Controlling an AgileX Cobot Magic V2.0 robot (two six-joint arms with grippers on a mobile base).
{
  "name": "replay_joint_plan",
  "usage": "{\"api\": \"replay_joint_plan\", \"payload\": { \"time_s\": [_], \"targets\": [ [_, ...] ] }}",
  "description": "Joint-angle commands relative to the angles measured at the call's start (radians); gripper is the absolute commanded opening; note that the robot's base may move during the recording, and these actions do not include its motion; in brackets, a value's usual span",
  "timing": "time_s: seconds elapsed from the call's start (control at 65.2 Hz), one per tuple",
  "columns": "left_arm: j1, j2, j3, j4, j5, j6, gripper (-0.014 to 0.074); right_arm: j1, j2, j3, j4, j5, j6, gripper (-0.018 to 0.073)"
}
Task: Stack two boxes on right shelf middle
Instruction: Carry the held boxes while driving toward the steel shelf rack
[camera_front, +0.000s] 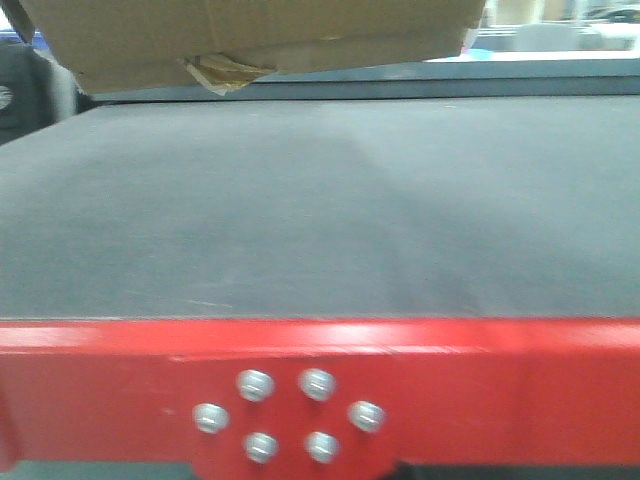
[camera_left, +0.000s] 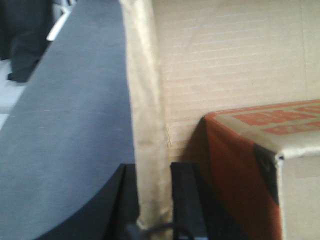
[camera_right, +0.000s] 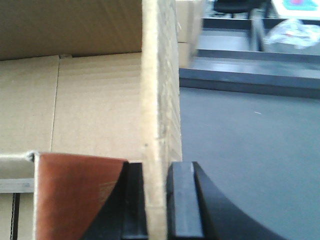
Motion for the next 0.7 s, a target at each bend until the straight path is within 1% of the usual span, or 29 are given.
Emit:
{"api": "replay_joint_plan", "payload": {
  "time_s": [0.0,0.69],
  "targets": [
    [-0.004,-0.006,-0.008,-0.001,-0.047,0.004,-0.0111,0.003,-0.014,-0.016,0.000,-0.097,0.005,-0.0151],
    [-0.004,-0.006,-0.008,-0.001,-0.047,0.004,-0.0111,0.003,-0.014,-0.016,0.000,-0.097,0.005,-0.0151]
  ]
}}
